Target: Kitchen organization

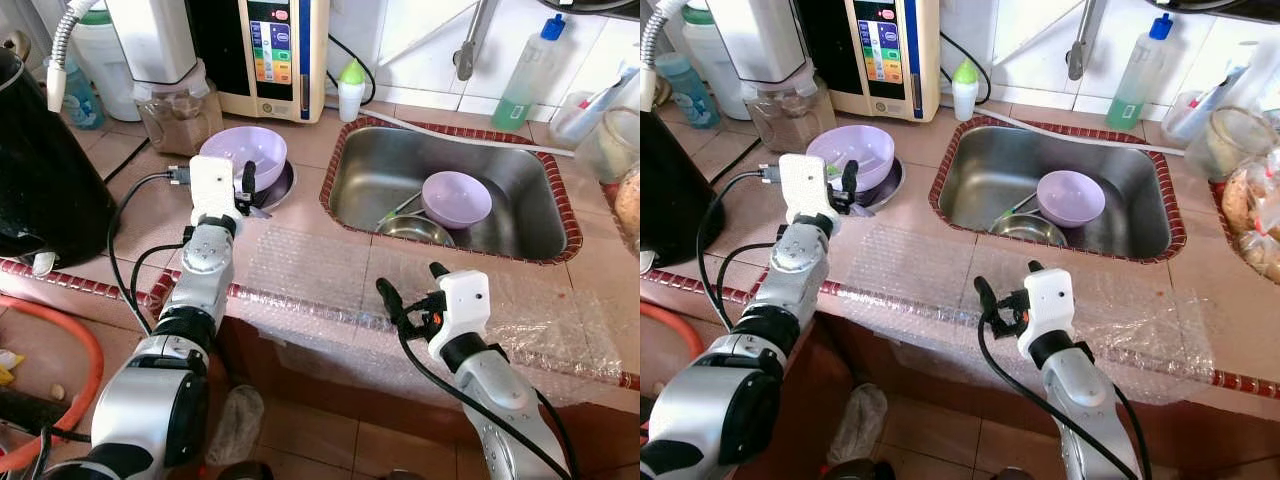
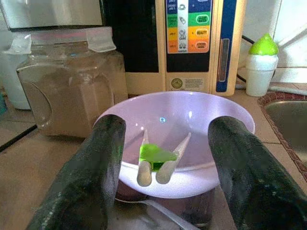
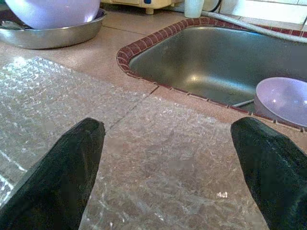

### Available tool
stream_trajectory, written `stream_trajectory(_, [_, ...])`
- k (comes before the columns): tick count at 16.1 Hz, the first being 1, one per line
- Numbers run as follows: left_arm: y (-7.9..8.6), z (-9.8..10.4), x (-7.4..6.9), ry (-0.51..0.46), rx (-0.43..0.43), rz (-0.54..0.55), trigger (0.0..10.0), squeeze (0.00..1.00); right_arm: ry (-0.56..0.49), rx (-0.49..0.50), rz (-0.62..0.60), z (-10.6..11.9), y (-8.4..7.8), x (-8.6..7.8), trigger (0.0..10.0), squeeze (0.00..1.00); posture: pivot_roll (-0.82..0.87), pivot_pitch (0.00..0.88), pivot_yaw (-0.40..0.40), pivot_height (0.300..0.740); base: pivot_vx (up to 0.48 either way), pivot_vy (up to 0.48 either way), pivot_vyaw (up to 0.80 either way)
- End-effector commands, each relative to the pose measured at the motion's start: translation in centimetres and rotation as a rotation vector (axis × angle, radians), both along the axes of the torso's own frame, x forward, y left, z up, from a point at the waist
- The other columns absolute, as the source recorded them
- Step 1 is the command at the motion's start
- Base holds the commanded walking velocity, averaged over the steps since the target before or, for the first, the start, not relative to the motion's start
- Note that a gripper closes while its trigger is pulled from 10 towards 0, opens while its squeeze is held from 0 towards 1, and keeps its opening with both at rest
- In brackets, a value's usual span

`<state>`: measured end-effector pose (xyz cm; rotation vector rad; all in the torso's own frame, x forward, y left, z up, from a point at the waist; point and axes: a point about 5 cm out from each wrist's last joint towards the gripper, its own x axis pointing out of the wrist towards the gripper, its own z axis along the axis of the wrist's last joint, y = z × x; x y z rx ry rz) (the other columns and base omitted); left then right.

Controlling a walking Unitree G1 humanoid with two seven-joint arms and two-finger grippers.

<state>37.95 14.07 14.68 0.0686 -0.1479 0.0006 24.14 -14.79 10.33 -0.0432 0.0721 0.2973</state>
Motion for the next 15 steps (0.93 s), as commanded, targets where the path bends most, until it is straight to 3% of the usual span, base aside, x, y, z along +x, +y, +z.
stream_trajectory(1, [0.3,0.1,0.1,-0.002,-0.002,-0.008,0.0,0.0,-0.003,-0.001,-0.003,0.0,0.0,0.3,10.0,0.0,-0.11,0.029,0.056,0.74,0.0,0.0,0.0])
stream_trajectory(7, [0.5,-0.8,-0.1,0.037,-0.003,-0.002,0.0,0.0,-0.04,-0.007,-0.005,0.8,-0.2,1.3,10.0,0.0,-0.11,0.029,0.045,0.74,0.0,0.0,0.0])
stream_trajectory(15, [0.7,-0.5,0.2,0.035,-0.021,-0.011,0.0,0.0,-0.055,-0.001,-0.008,1.1,0.0,2.3,10.0,0.0,-0.1,0.034,0.053,0.74,0.0,0.0,0.0])
